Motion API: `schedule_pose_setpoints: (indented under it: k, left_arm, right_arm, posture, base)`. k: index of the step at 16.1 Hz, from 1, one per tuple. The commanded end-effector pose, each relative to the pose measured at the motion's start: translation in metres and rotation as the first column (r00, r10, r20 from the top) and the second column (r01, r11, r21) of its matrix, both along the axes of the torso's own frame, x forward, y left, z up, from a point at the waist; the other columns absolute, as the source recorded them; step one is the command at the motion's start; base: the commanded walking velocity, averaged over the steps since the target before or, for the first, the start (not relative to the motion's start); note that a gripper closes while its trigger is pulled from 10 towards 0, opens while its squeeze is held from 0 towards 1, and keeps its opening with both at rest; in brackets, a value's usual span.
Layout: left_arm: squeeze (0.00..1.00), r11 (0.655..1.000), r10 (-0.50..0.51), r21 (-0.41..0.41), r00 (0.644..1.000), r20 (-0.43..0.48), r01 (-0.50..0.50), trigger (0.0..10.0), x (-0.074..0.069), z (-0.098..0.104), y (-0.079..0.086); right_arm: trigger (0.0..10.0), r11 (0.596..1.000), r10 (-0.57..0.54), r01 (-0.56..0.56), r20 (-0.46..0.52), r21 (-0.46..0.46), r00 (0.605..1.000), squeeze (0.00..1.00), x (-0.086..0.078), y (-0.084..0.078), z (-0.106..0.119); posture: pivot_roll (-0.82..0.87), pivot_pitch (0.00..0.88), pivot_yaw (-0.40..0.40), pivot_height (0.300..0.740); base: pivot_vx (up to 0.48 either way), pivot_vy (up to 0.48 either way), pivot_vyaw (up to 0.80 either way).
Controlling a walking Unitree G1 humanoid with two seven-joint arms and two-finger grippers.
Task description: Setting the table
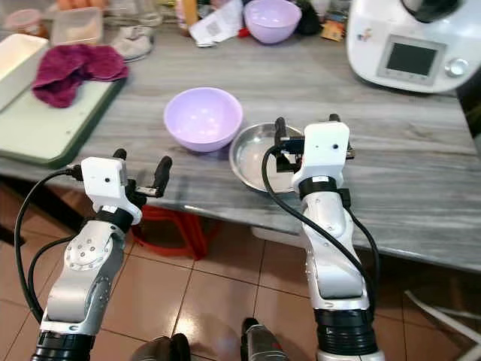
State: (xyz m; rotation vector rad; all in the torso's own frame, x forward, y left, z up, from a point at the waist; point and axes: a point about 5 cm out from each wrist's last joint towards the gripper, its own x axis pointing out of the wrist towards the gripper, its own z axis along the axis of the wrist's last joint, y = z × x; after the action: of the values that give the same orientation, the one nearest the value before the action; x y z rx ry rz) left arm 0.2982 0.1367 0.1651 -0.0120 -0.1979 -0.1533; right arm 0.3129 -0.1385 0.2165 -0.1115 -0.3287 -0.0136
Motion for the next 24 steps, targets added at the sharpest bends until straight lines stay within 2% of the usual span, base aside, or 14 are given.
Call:
schedule_pose_setpoints:
  k: [1, 16, 24]
  left_arm:
    - [0.0, 1.0, 0.01, 0.009, 1.0, -0.018, -0.01, 10.0, -0.0004, -0.0031, 0.0015]
    - [0.0, 1.0, 0.004, 0.018, 0.999, -0.037, -0.003, 10.0, 0.0005, -0.0055, -0.0008]
    - [0.0, 1.0, -0.006, 0.019, 0.999, -0.039, 0.007, 10.0, -0.0002, -0.0068, -0.0023]
  right_arm:
    - [10.0, 1.0, -0.012, 0.012, -0.01, -0.006, 1.0, 0.0, -0.001, -0.0005, -0.0055]
    - [10.0, 0.999, -0.035, 0.035, -0.013, -0.012, 0.999, 0.0, 0.0023, -0.0064, -0.0061]
    - [10.0, 1.0, -0.022, 0.022, -0.016, -0.005, 1.0, 0.0, 0.0046, -0.0042, -0.0066]
  posture:
    - [-0.12, 0.187, 0.016, 0.74]
    - [-0.12, 0.188, 0.009, 0.74]
    - [-0.12, 0.183, 0.003, 0.74]
  base:
    - [0.0, 0.0, 0.0]
    - [-0.265, 0.0, 0.0]
    - [-0.301, 0.0, 0.0]
